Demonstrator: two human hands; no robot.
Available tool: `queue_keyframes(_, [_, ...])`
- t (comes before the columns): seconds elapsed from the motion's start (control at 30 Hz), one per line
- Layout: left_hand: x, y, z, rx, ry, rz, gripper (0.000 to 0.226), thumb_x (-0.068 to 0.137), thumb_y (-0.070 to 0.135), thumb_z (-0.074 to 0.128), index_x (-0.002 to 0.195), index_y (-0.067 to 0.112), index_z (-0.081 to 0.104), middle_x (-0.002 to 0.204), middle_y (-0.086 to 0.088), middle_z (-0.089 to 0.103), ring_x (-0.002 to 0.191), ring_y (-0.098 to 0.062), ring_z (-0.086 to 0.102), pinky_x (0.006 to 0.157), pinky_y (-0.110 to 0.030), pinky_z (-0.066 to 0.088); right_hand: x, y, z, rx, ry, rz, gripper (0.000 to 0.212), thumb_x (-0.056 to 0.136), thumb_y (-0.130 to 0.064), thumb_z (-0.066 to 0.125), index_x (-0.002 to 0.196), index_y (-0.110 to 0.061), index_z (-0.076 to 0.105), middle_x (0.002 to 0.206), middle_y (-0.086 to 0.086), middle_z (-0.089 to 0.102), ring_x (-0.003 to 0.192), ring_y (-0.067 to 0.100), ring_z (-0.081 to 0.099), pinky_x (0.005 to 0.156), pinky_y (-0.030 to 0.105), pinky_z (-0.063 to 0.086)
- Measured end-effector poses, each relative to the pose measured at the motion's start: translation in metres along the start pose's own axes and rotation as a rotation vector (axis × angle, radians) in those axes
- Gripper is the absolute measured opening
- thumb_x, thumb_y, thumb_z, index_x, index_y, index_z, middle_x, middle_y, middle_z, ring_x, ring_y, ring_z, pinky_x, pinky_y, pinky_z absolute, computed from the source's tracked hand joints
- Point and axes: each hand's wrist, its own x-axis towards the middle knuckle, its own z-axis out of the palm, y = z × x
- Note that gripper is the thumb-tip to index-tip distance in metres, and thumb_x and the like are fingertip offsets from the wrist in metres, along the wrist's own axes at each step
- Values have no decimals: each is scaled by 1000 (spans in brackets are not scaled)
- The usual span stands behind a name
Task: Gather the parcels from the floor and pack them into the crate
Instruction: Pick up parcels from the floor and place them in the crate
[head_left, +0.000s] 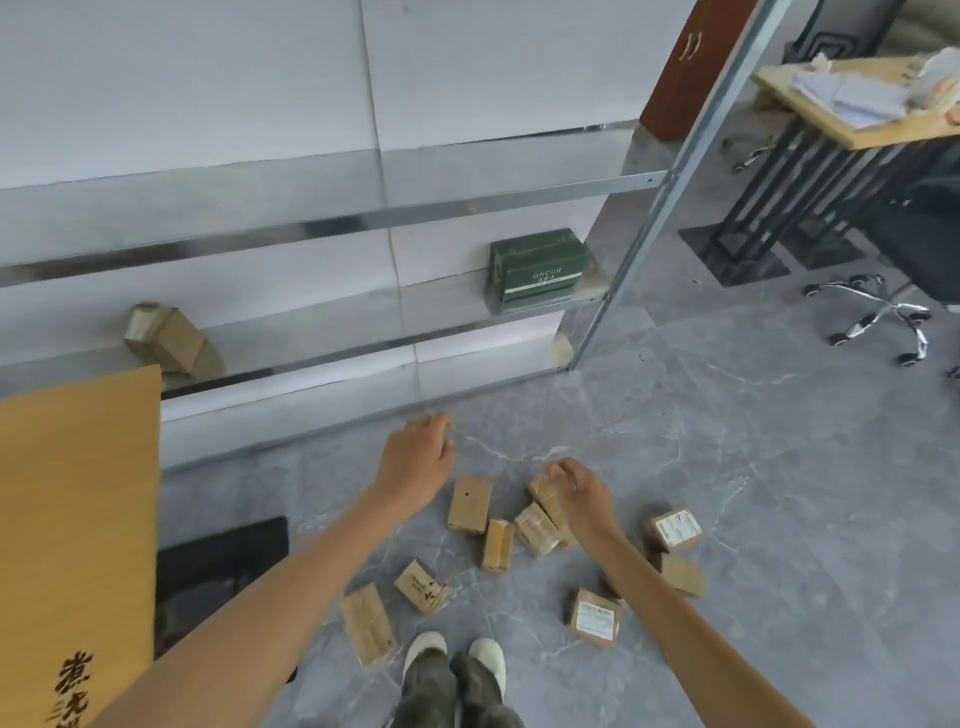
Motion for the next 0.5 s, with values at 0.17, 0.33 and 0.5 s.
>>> queue_keyframes(0.17, [63,-96,146,-65,-114,-149,33,97,19,44,129,14,47,126,-8,58,111,-26,56,91,-40,46,111,101,107,50,-75,178,28,97,-22,37,102,-11,63,103,17,65,90,29,59,73,31,41])
queue_keyframes(0.33, [130,-198,337,-243,-191,-314,39,98,14,43,136,8,41,135,-14,50,121,-28,50,94,-36,42,236,237,232,173,-133,326,33,100,-19,38,128,-9,55,121,10,59,104,22,54,79,25,42])
queue_keyframes(0.5, [191,-280,507,-296,-400,-397,57,97,11,45,147,4,20,148,-18,34,122,-24,45,97,-34,38,346,345,336,287,-192,447,25,97,-7,40,118,-4,52,102,9,53,92,22,51,76,30,41])
